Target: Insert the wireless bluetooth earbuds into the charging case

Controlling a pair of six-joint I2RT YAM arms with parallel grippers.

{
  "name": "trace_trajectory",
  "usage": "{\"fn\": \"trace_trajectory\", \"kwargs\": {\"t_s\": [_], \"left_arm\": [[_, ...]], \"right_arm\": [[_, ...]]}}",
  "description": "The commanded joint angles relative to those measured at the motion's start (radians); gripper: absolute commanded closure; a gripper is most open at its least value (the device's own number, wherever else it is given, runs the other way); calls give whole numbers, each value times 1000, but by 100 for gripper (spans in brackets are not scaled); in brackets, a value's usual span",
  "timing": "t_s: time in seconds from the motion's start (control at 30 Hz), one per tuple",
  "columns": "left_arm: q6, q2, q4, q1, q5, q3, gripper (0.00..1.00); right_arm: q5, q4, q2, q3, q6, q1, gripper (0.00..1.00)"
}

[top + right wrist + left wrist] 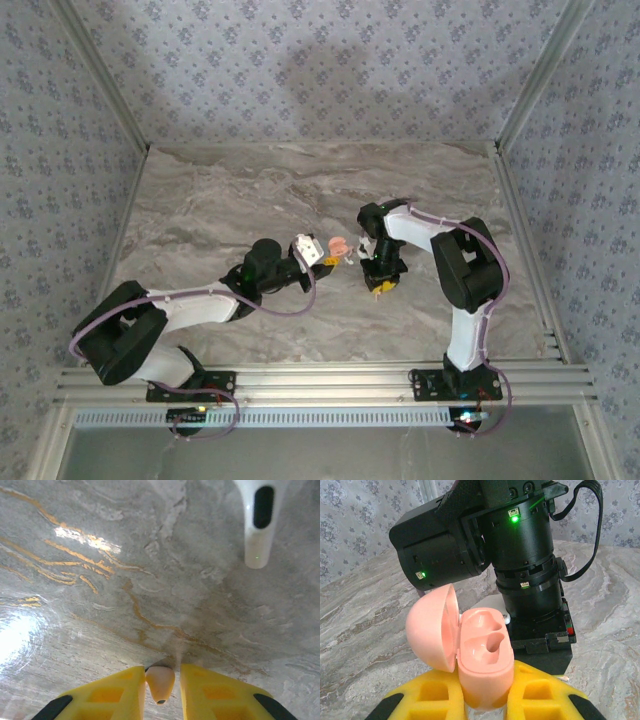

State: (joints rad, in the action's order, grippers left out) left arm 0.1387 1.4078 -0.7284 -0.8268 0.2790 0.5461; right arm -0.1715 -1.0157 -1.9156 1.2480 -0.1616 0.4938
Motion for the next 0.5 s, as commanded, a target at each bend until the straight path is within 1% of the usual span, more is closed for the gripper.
{"fn": "trace_trajectory", "kwargs": {"t_s": [0.0, 0.1, 0.2, 0.3, 0.47], "left_arm": [[7, -18, -8, -3, 3, -4, 92], [7, -20, -6, -4, 2, -4, 92], [7, -21, -5, -3, 2, -5, 92], [9, -21, -3, -3, 2, -4, 92], [8, -21, -3, -3, 3, -4, 92]], "right_arm": [[1, -24, 4, -4, -22, 9, 75], [-6, -20, 1, -5, -25, 10, 76], [-6, -20, 1, -7, -30, 11, 72], [-5, -24, 6, -9, -35, 12, 72], [-4, -25, 13, -12, -36, 12, 79]]}}
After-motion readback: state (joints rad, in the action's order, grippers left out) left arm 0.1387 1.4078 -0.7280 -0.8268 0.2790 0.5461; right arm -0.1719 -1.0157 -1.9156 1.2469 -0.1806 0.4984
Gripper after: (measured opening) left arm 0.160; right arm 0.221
